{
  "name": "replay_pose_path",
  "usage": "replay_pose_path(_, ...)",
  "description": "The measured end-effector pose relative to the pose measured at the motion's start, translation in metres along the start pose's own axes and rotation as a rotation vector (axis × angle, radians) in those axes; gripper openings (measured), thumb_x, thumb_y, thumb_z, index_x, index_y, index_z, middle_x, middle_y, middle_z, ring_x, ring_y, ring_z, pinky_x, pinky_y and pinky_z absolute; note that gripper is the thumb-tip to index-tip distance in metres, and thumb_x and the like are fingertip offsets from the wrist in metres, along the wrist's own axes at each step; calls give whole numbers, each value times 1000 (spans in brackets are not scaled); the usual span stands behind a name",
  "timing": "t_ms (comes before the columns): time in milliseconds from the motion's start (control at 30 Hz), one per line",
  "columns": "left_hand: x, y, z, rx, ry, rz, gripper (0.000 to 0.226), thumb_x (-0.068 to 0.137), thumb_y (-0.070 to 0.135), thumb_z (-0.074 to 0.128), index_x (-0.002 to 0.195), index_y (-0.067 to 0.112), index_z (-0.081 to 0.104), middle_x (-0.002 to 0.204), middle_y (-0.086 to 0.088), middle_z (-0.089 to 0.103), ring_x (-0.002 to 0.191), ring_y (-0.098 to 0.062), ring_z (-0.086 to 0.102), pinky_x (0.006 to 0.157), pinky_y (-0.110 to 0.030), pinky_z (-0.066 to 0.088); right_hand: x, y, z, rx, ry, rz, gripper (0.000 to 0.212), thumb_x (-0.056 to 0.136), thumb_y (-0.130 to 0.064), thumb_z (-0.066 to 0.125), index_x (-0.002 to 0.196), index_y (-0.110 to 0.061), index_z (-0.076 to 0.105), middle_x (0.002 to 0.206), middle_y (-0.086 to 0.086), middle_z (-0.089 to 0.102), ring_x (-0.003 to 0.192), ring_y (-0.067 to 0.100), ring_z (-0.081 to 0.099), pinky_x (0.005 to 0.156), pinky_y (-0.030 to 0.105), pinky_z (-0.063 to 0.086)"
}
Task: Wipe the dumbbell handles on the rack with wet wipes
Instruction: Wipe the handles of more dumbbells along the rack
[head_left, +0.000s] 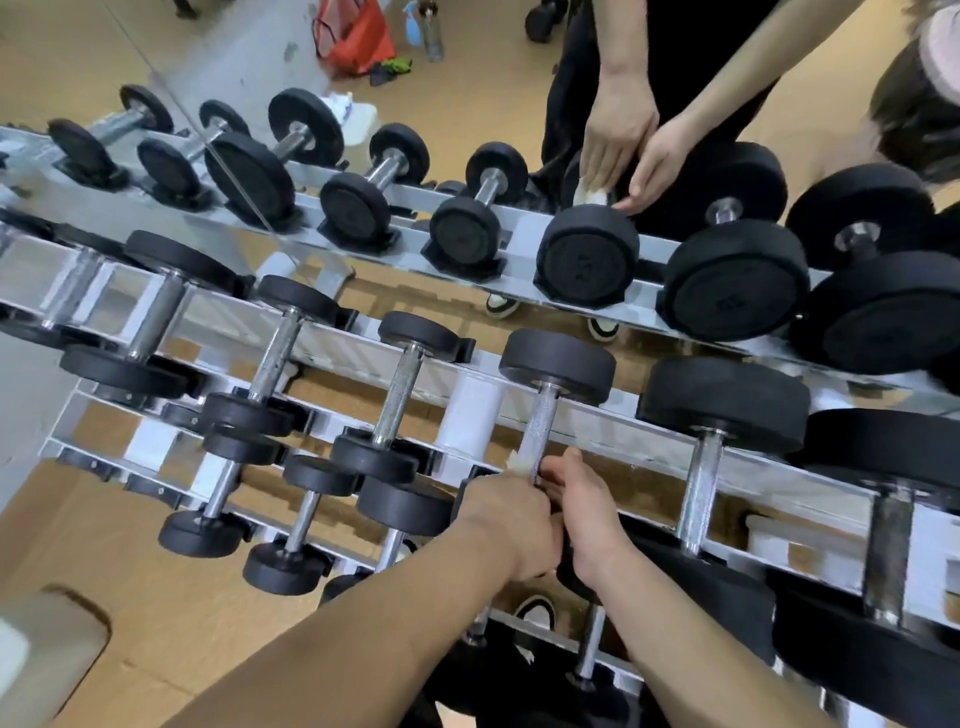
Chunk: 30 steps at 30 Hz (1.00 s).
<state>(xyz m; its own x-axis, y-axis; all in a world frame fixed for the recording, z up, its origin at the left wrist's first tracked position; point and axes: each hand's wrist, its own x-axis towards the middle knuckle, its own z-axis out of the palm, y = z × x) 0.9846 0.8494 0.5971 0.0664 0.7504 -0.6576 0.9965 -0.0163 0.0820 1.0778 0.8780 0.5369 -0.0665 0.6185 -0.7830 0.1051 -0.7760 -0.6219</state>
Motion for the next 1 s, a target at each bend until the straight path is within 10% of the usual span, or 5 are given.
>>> replay_pose_path(233,3,-11,-21,-104,297,94,30,98,38,49,109,18,68,101,-9,70,95,-31,68,73,-36,50,-20,-5,-15,67,50,25,42,111,-42,40,116,-16,74,115,9,75,104,21,69,75,30,50)
replay_pose_path(433,46,-51,-20,-403,512,86,32,91,8,58,121,17,57,124,-9,62,115,-31,60,88,-40,53,-36,-1,-24,178,151,1,42,111,-40,42,122,-9,68,123,9,70,119,24,63,105,34,46)
replay_pose_path(600,45,-40,-1,-226,144,192,77,106,21,44,164,9,-4,172,-7,-15,156,-21,21,114,-30,36,-54,4,-21,222,106,2,43,112,-41,40,124,-9,65,123,8,69,122,23,61,115,38,43)
replay_pose_path(800,16,-50,22,-245,119,178,42,109,39,34,115,12,65,127,-14,65,112,-31,62,93,-37,51,-66,12,-7,295,174,5,41,111,-37,45,135,-8,62,128,6,69,127,19,60,119,38,40)
replay_pose_path(1000,9,-61,-5,-617,174,245,32,91,35,64,61,27,71,66,13,67,77,-11,65,77,-29,56,-92,0,-6,384,210,-19,28,105,-16,60,131,-4,61,127,15,69,120,25,66,114,39,47)
